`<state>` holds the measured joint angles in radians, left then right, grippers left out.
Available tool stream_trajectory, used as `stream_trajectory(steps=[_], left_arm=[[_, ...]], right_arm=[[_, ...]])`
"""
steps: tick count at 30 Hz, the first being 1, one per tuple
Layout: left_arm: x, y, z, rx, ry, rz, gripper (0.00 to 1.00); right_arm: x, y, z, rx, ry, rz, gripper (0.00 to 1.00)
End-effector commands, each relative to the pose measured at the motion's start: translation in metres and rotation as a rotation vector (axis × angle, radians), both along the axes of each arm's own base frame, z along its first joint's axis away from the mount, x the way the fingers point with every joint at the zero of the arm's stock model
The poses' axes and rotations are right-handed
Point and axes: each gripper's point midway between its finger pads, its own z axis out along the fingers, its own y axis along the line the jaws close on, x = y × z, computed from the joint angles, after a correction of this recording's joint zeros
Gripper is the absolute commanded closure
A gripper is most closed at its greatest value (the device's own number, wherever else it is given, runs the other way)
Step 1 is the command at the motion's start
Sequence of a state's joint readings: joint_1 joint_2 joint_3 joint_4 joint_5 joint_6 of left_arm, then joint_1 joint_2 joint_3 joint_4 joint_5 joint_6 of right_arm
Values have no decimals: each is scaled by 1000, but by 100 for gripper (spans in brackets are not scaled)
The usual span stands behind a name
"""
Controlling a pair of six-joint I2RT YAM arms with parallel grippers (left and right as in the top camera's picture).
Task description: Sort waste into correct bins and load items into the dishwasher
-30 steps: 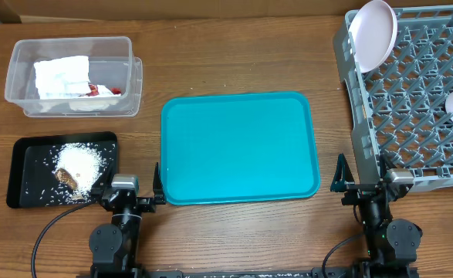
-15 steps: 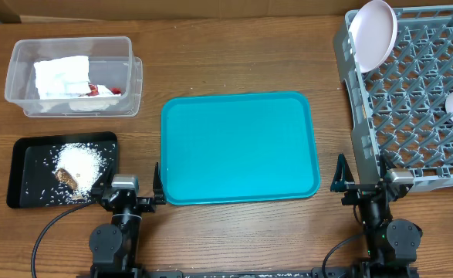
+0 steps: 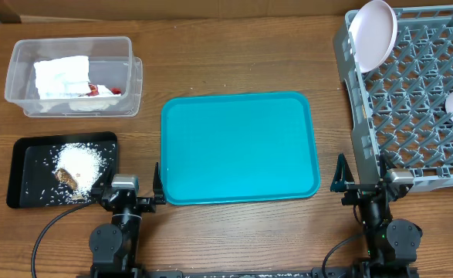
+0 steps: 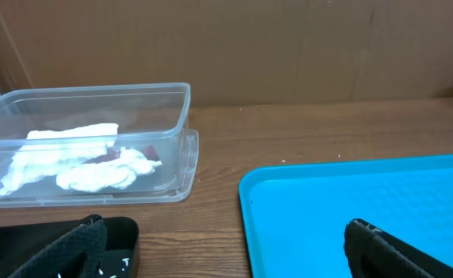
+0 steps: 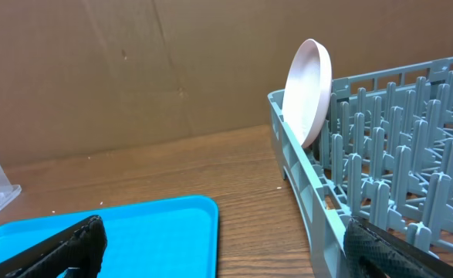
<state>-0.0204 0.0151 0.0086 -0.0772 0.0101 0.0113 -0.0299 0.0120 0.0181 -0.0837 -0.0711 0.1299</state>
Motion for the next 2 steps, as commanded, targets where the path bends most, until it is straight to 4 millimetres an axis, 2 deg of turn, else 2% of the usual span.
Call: stream_trajectory(steps=[1, 2], left_arm=[[0, 1, 1, 24, -8, 5, 0], [0, 1, 1, 23, -8, 5, 0]], right_arm=[[0, 0, -2, -7, -3, -3, 0], [0, 0, -2, -7, -3, -3, 0]])
